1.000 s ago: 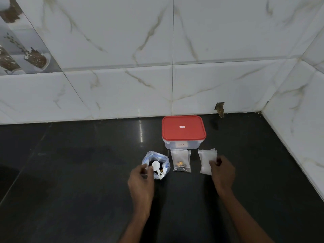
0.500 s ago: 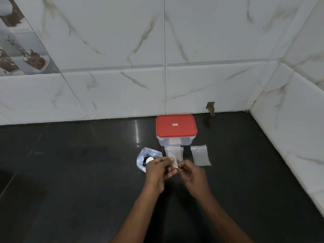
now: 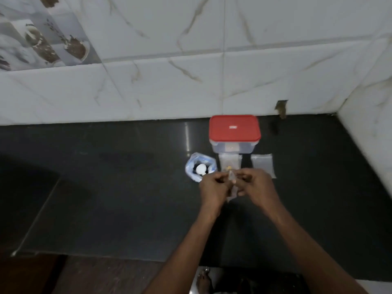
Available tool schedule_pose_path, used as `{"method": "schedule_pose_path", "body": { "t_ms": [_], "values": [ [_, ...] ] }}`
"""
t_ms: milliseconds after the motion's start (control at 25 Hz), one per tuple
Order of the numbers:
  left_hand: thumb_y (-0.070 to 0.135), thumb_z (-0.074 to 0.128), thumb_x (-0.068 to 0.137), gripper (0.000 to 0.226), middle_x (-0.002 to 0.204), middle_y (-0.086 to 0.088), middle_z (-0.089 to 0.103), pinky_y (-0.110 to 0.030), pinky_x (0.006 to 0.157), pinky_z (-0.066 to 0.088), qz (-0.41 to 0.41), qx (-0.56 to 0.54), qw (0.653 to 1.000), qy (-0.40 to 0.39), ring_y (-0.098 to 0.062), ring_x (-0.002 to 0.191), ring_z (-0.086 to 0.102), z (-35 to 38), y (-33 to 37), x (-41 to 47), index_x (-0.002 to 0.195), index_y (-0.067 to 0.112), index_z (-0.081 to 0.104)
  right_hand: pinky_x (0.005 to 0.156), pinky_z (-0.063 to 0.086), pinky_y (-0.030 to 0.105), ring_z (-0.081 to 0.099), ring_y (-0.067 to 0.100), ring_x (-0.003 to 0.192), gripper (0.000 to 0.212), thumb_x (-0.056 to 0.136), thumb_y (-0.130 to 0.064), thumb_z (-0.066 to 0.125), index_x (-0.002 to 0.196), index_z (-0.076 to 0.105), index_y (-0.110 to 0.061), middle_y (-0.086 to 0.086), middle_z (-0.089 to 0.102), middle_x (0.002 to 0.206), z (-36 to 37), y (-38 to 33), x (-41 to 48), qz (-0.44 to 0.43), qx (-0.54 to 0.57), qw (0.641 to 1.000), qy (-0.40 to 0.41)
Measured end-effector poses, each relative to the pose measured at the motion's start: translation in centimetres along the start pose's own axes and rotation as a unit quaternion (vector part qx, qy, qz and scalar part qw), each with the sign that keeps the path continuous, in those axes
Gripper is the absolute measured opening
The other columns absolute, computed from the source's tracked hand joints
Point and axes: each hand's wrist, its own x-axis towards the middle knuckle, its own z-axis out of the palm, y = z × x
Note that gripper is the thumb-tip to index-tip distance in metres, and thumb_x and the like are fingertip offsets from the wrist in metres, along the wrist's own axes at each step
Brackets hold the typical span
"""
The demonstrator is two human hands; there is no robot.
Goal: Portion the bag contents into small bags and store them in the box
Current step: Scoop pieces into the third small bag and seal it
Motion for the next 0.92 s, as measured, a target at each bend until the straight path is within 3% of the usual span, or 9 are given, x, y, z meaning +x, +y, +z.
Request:
{"method": "schedule_pose_path", "body": {
  "t_ms": [80, 200, 320, 440, 520, 600, 680, 800, 920],
  "values": [
    [-0.003, 0.068, 0.087, 0.02, 0.073, -0.004, 0.07, -0.033, 0.061, 0.062, 0.018, 0.037, 0.999, 0.011, -0.02, 0.063, 0.066, -0.2, 0.1, -0.4, 0.102, 0.006, 0.078, 0.063, 0.057, 0.023, 0.069, 0.012, 0.074, 0.017, 0.086, -0.008, 0.071, 0.1, 0.076, -0.017, -0.004, 0.069, 0.082, 0.0, -0.4, -0.5, -0.023, -0.066, 0.998, 0.002],
    [-0.001, 0.068, 0.082, 0.028, 0.085, -0.002, 0.075, -0.035, 0.078, 0.061, 0.046, 0.118, 0.992, 0.023, -0.019, 0.078, 0.07, -0.2, 0.2, -0.2, 0.103, 0.016, 0.08, 0.065, 0.039, 0.019, 0.056, 0.014, 0.077, 0.018, 0.088, -0.008, 0.064, 0.099, 0.076, -0.016, -0.002, 0.057, 0.085, 0.4, -0.6, -0.4, -0.083, -0.246, 0.966, 0.003],
    [0.013, 0.067, 0.085, 0.03, 0.1, -0.002, 0.078, -0.028, 0.084, 0.055, 0.105, 0.298, 0.949, -0.013, -0.017, 0.092, 0.07, 0.1, 0.8, -0.1, 0.112, 0.022, 0.078, 0.067, 0.036, 0.024, 0.058, 0.024, 0.087, 0.019, 0.093, -0.012, 0.056, 0.101, 0.072, -0.007, 0.009, 0.057, 0.095, 0.5, -0.7, 0.2, -0.058, -0.346, 0.937, -0.007],
    [0.024, 0.079, 0.081, 0.054, 0.126, 0.002, 0.064, -0.029, 0.101, 0.05, 0.142, 0.262, 0.951, -0.083, -0.011, 0.116, 0.063, -0.6, 0.3, 0.6, 0.133, 0.018, 0.065, 0.065, 0.044, 0.029, 0.062, 0.023, 0.076, 0.016, 0.083, -0.001, 0.06, 0.089, 0.074, -0.004, 0.008, 0.062, 0.08, -0.9, -0.8, 1.2, -0.053, -0.282, 0.958, 0.004],
    [0.022, 0.093, 0.066, 0.082, 0.134, 0.01, 0.058, -0.025, 0.108, 0.044, 0.114, 0.19, 0.967, -0.124, -0.004, 0.123, 0.057, -1.4, -0.9, 0.8, 0.14, 0.018, 0.058, 0.065, 0.052, 0.027, 0.064, 0.017, 0.073, 0.024, 0.081, 0.003, 0.063, 0.098, 0.074, -0.01, 0.005, 0.068, 0.081, -1.6, -1.0, 1.5, -0.026, -0.203, 0.979, 0.008],
    [0.015, 0.095, 0.061, 0.087, 0.125, 0.019, 0.062, -0.021, 0.107, 0.043, 0.101, 0.162, 0.976, -0.106, 0.009, 0.118, 0.055, -1.5, -2.0, 0.9, 0.139, 0.02, 0.058, 0.062, 0.052, 0.021, 0.063, 0.011, 0.069, 0.026, 0.081, -0.001, 0.069, 0.102, 0.067, -0.016, 0.002, 0.067, 0.079, -1.7, -1.3, 1.7, 0.002, -0.14, 0.99, -0.005],
    [0.011, 0.093, 0.062, 0.085, 0.114, 0.031, 0.062, -0.011, 0.101, 0.042, 0.107, 0.156, 0.979, -0.08, 0.02, 0.11, 0.054, -1.3, -2.9, 0.9, 0.138, 0.025, 0.059, 0.057, 0.053, 0.025, 0.064, 0.014, 0.064, 0.023, 0.08, -0.003, 0.074, 0.095, 0.062, -0.015, 0.004, 0.066, 0.074, -1.3, -1.4, 2.0, 0.019, -0.1, 0.995, -0.023],
    [0.006, 0.087, 0.067, 0.081, 0.121, 0.023, 0.063, -0.018, 0.103, 0.045, 0.151, 0.176, 0.97, -0.069, 0.01, 0.118, 0.056, -1.7, -4.3, 1.4, 0.138, 0.03, 0.057, 0.05, 0.054, 0.028, 0.066, 0.023, 0.06, 0.016, 0.077, -0.003, 0.077, 0.085, 0.066, -0.01, 0.012, 0.069, 0.074, -0.7, -1.5, 3.1, 0.027, -0.086, 0.995, -0.033],
    [0.01, 0.074, 0.078, 0.071, 0.135, 0.01, 0.059, -0.032, 0.11, 0.045, 0.183, 0.205, 0.96, -0.045, -0.003, 0.128, 0.054, -2.5, -5.7, 1.8, 0.143, 0.023, 0.051, 0.049, 0.05, 0.026, 0.061, 0.017, 0.054, 0.018, 0.075, -0.002, 0.078, 0.077, 0.065, -0.015, 0.012, 0.069, 0.074, 0.2, -1.9, 3.9, 0.025, -0.105, 0.992, -0.059]
  ]
}}
